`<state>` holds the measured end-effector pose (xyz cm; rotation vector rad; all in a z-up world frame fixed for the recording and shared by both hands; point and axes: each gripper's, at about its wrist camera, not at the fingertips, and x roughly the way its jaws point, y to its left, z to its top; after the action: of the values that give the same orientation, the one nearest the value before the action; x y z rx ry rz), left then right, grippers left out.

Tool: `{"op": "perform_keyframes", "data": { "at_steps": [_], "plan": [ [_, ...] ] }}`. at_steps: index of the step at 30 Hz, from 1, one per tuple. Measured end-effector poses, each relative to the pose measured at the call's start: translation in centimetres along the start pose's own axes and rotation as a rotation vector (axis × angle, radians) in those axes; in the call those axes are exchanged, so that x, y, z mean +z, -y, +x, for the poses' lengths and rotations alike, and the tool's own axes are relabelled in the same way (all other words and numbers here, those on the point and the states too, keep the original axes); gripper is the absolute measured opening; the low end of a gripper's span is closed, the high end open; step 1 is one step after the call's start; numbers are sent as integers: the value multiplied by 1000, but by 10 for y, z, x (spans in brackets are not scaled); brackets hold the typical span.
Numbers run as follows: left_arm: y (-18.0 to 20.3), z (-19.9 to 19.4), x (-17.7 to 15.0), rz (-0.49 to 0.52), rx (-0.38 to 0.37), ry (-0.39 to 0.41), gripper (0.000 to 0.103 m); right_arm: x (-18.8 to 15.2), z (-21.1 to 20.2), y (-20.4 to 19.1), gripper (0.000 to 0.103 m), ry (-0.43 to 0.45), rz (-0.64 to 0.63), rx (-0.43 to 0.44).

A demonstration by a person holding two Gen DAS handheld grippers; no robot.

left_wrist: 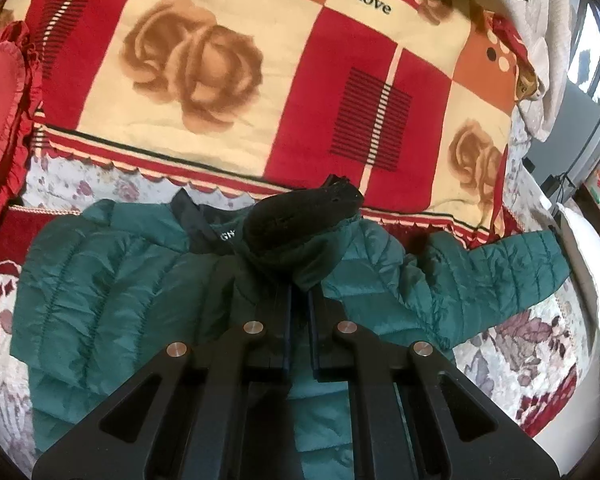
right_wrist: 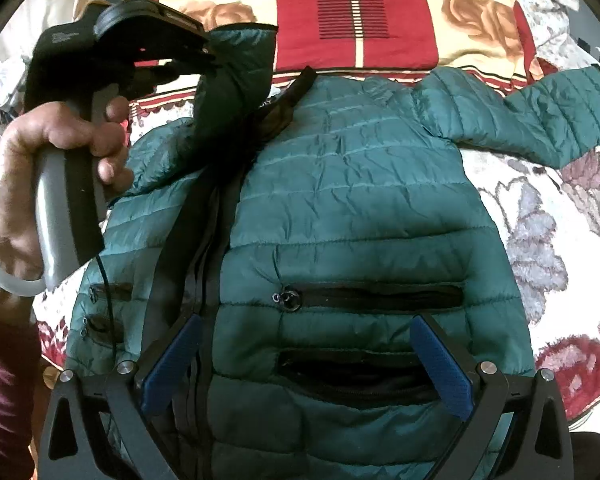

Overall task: Fold large clothes
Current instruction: 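Lift the cuff with the left gripper and carry it across the chest, release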

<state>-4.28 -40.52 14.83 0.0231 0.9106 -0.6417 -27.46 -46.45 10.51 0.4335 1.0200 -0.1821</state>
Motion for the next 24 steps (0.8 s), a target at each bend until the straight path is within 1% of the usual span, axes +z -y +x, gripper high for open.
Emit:
{"op": "perform_keyframes", "data": {
  "at_steps": [5, 10, 14, 19, 20, 21, 22, 24],
  "plan": [
    [4, 15, -2, 1, -10, -19, 6, 1, 2, 0, 103, -10, 4, 5],
    [8, 26, -7, 24, 2, -24, 6, 1, 3, 4, 103, -16, 13, 2],
    [10, 31, -10, 44, -11, -35, 6, 3, 4, 9, 103, -35, 44, 19],
    [12, 32, -12, 58, -4, -35, 7, 3, 5, 11, 103, -54, 68, 33],
    [12, 32, -12, 56, -6, -37, 8, 3, 6, 11, 103, -59, 70, 35],
    [12, 33, -13, 54, -11, -42, 13, 3, 6, 11, 103, -63, 72, 36],
    [12, 33, -13, 53, -17, -46, 15, 2, 5, 11, 103, -66, 75, 38],
    [11, 37, -15, 41, -43, -71, 17, 2, 5, 11, 103, -70, 81, 38]
  ]
}}
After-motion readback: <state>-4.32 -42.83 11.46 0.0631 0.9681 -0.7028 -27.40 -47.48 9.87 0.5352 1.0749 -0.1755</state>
